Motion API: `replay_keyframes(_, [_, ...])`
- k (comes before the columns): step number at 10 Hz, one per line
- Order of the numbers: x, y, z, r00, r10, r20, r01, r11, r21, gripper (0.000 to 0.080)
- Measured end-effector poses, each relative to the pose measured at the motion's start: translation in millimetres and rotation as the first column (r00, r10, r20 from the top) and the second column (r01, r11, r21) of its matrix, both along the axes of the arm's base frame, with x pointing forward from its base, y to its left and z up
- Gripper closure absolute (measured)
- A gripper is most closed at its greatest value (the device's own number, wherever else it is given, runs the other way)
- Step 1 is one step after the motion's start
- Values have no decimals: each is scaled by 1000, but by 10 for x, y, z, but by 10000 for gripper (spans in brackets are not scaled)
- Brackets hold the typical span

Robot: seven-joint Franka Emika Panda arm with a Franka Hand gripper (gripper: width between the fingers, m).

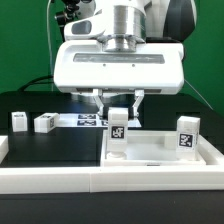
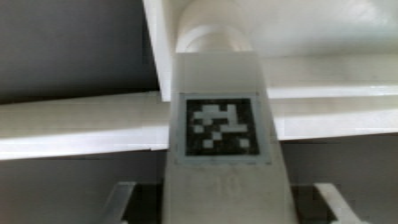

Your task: Assemble square table

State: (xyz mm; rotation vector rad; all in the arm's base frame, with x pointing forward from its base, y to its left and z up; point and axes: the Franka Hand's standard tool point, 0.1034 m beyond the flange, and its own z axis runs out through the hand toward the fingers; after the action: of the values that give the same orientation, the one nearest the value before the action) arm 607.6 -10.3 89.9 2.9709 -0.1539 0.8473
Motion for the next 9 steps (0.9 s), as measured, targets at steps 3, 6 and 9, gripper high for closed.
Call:
replay_keyframes(3, [8,1,1,1000,0,8,0,1000,-3,508])
replay_keyframes(6, [5,0,-6,1000,0,7,0,1000,-4,253])
replay_keyframes(9, [4,0,-10,1000,0,7,0,1000,-4,157])
